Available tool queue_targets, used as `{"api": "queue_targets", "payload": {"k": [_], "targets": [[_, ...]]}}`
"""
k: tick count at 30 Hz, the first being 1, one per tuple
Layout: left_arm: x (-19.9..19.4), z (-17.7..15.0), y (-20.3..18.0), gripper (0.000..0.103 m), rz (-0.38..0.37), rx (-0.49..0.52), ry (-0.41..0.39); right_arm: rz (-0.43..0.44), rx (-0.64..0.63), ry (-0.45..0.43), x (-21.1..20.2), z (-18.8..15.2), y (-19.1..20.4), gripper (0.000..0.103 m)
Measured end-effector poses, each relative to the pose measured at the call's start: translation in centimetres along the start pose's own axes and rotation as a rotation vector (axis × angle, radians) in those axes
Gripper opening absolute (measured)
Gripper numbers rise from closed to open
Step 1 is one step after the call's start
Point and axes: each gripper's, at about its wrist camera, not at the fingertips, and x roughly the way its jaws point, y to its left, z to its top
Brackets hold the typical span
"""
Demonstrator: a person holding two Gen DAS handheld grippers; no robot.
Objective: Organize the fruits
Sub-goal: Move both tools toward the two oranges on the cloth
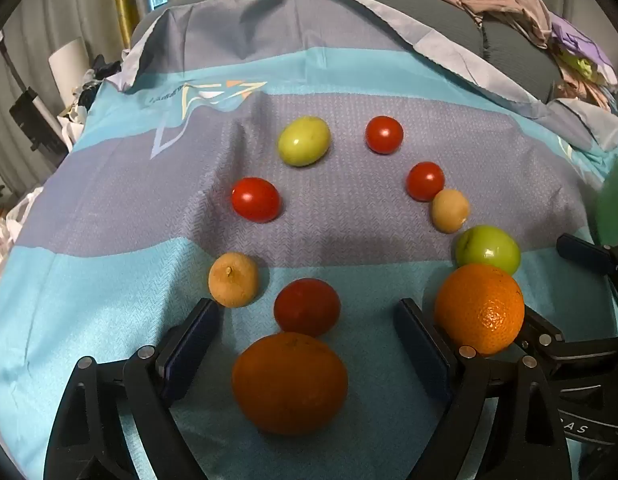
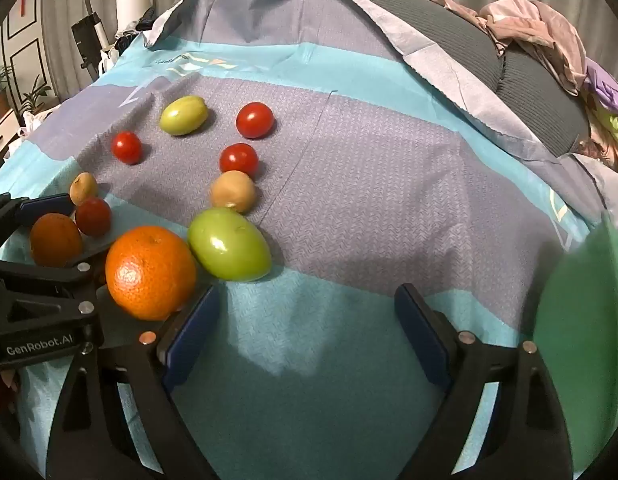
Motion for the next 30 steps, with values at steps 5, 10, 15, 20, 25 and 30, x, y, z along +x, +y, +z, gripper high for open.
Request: {"api": "queue_targets", "payload": {"k": [5, 10, 15, 20, 25, 30], "targets": [[0.3, -0.2, -0.1, 0.089, -0.002, -0.005, 0.014, 0.001, 0.001, -0.002, 0.0, 0.0, 0.0, 0.09], [0.4, -0.3, 0.7, 0.089, -0.02, -0.013, 0.049, 0.0, 0.001, -0.002, 0.0, 0.0, 0.0, 0.09], [0.2, 0.0, 0.7, 0.085, -0.02, -0.019, 0.089, 0.001, 0.001, 0.001, 0.1, 0.0, 0.0, 0.09], [-1.2, 0.0, 1.2, 0.083, -0.079, -0.055, 0.09, 0.024, -0.025, 0.017, -0.2, -0.1, -0.3, 0.091], [-3.3, 0.5, 0.9, 0.083, -0.096, -0.043, 0.053, 0.081, -0.011, 0.096, -0.5, 0.1, -0.2, 0.09], [-5.0, 0.8, 0.7, 0.083, -0.103, -0.023, 0.013, 0.094, 0.044, 0.041, -2.7, 0.3, -0.5, 0.088]]}}
